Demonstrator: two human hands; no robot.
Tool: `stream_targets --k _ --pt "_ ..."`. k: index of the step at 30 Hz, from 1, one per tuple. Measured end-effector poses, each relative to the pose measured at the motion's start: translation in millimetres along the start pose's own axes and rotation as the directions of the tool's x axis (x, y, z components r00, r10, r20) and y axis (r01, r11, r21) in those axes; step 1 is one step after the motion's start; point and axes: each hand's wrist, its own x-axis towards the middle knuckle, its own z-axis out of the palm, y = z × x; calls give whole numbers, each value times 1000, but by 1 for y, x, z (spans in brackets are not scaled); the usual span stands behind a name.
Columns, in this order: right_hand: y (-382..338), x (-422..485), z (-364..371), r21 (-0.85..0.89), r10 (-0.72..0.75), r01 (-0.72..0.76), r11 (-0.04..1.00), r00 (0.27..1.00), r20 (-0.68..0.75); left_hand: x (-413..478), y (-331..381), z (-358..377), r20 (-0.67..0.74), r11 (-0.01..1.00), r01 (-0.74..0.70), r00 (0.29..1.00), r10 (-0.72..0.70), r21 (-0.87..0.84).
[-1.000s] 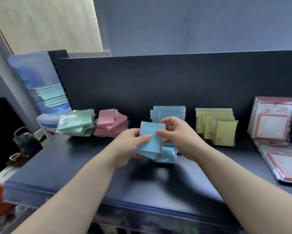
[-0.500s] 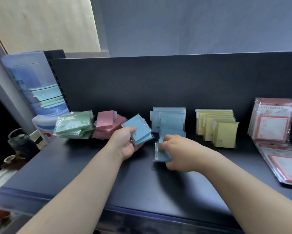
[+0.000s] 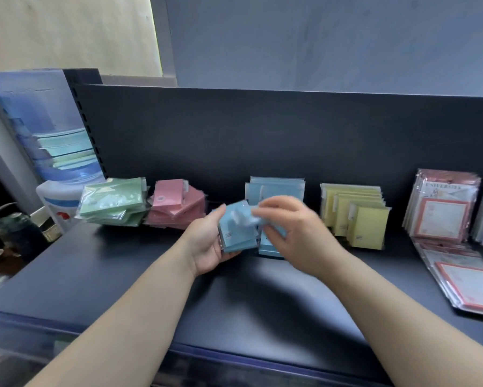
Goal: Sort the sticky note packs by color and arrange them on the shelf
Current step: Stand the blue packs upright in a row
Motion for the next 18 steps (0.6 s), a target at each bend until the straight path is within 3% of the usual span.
stream_targets --k 2,4,6,8,10,13,16,18 --pt "0 -4 10 -42 -42 55 998 966 256 -1 -1 1 80 1000 24 997 -23 -5" --pt "0 -5 11 -20 -9 17 1000 944 331 -1 -5 2 73 998 -42 997 39 36" --pt "1 -1 5 42 89 -96 995 986 144 0 -8 4 34 991 -105 994 102 80" --pt "9 6 -4 7 265 -265 964 964 -28 0 -6 11 27 984 -137 990 135 113" --pt "24 10 -15 -135 500 -495 858 866 7 0 0 21 41 977 -151 988 146 154" --pt "44 7 -26 -311 707 -647 696 694 137 5 10 40 41 957 -177 984 172 232" --pt "47 4 -25 -90 795 -805 586 549 258 12 10 57 51 948 -150 989 141 281" --pt "46 2 -21 51 816 -869 492 481 321 22 0 61 27 900 -133 991 134 415"
